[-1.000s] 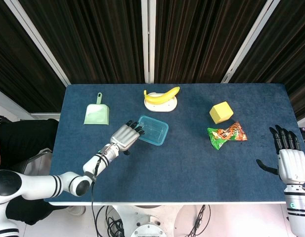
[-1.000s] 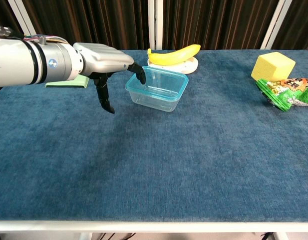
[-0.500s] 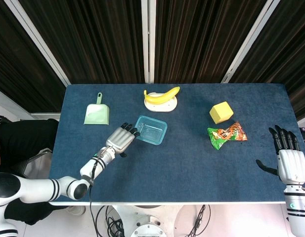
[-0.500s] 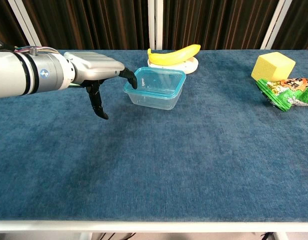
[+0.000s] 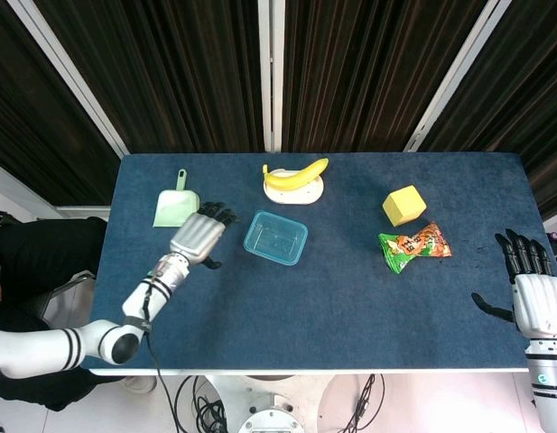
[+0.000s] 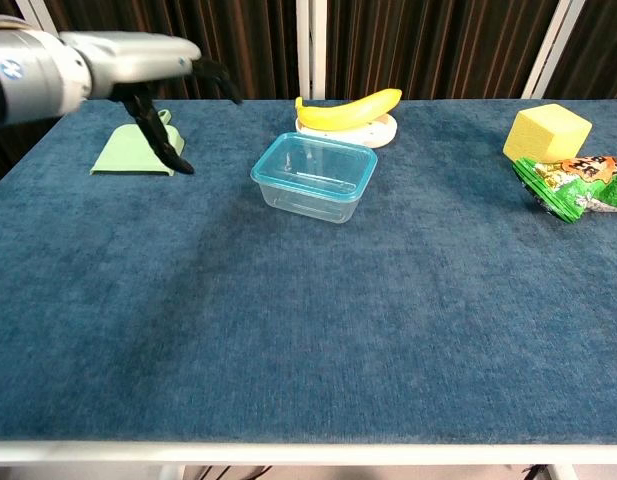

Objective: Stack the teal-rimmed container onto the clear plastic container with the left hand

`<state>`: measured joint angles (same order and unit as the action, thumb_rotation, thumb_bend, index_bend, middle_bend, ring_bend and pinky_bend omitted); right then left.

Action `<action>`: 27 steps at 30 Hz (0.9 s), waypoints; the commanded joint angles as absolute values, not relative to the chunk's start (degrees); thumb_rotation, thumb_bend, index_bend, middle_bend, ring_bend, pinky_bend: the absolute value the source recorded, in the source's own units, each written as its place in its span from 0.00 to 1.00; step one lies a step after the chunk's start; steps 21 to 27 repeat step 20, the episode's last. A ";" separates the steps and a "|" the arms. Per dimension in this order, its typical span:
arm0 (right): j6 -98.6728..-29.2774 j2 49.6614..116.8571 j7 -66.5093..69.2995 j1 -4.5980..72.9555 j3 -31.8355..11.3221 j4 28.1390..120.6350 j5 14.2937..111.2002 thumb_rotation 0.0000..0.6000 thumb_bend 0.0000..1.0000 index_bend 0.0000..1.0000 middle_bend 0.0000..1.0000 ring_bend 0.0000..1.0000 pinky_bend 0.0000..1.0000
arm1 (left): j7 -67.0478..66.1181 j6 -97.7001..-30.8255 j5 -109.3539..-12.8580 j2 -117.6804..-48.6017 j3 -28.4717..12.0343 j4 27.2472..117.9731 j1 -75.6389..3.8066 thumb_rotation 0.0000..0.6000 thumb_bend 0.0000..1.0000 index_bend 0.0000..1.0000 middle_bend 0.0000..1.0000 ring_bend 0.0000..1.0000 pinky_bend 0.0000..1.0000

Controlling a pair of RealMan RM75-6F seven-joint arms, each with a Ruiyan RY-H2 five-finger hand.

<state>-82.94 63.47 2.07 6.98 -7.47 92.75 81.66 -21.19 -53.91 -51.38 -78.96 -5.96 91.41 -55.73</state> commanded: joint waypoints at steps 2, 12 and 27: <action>-80.80 61.14 7.15 7.71 -7.13 90.92 82.57 1.00 0.08 0.00 0.01 0.00 0.00 | -12.72 -61.41 -55.76 -71.86 -6.08 93.13 -47.24 1.00 0.03 0.20 0.13 0.04 0.09; -81.68 61.93 17.86 6.94 -4.61 85.54 87.08 1.00 0.09 0.00 0.01 0.00 0.00 | 4.53 -78.11 -65.31 -65.55 0.19 90.68 -26.74 1.00 0.03 0.20 0.14 0.04 0.06; -84.01 63.62 14.02 6.24 -3.74 88.06 88.93 1.00 0.09 0.00 0.01 0.00 0.00 | 6.08 -86.86 -70.64 -65.73 3.72 92.35 -16.51 1.00 0.03 0.20 0.14 0.04 0.05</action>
